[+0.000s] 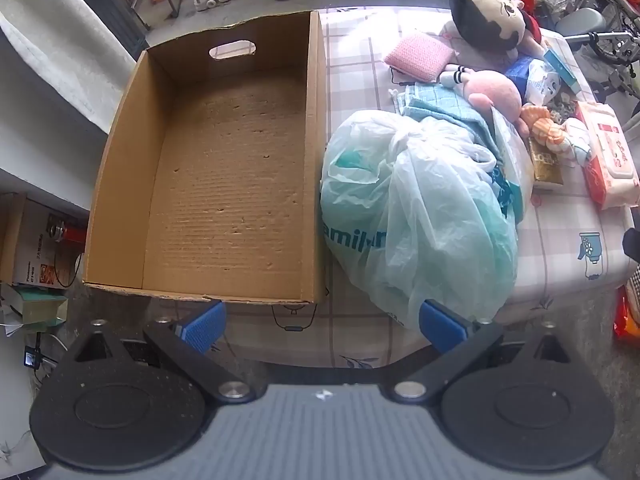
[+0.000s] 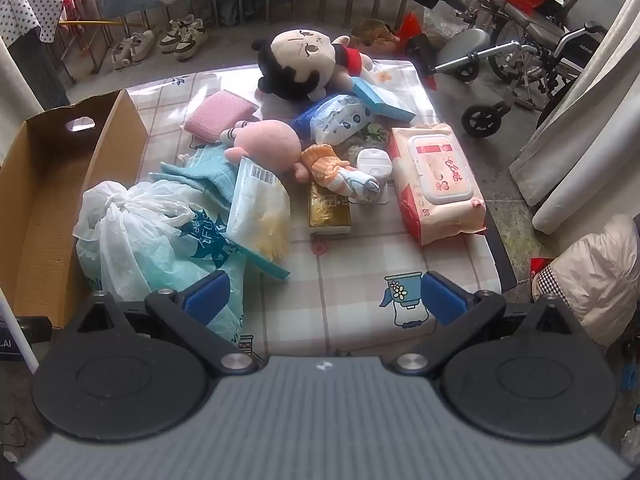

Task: Organize soft objects

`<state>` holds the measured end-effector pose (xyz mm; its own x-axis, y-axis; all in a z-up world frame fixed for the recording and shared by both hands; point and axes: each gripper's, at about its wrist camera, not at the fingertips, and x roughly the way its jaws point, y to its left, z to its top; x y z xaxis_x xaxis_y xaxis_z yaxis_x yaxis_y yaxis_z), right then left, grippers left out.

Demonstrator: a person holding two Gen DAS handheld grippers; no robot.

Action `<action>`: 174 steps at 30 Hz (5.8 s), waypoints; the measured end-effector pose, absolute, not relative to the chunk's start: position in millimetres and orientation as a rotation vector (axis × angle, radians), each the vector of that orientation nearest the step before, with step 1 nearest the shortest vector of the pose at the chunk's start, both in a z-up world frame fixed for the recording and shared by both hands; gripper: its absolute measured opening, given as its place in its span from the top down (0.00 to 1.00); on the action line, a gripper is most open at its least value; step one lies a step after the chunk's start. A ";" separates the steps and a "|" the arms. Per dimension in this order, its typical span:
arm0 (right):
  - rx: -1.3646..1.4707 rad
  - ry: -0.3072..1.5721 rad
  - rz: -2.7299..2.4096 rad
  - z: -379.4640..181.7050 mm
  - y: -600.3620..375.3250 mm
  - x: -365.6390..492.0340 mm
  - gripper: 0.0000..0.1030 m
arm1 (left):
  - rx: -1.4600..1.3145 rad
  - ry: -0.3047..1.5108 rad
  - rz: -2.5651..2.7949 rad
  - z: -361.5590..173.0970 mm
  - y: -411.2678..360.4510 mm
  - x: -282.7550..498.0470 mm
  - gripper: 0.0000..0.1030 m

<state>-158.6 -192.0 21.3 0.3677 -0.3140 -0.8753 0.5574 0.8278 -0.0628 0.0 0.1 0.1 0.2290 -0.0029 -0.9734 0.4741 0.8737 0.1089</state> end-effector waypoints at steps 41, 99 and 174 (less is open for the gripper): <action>0.274 1.076 -0.568 16.0 -190.5 -151.9 0.01 | 0.423 1.324 -0.334 -5.0 6.2 2.4 0.00; 0.264 1.100 -0.588 3.4 -204.1 -142.6 0.01 | 0.453 1.320 -0.382 -12.0 -9.6 7.8 0.00; 0.234 1.205 0.178 -79.7 -428.5 -53.1 0.31 | 0.245 1.348 -0.267 -81.2 -238.0 -3.0 1.00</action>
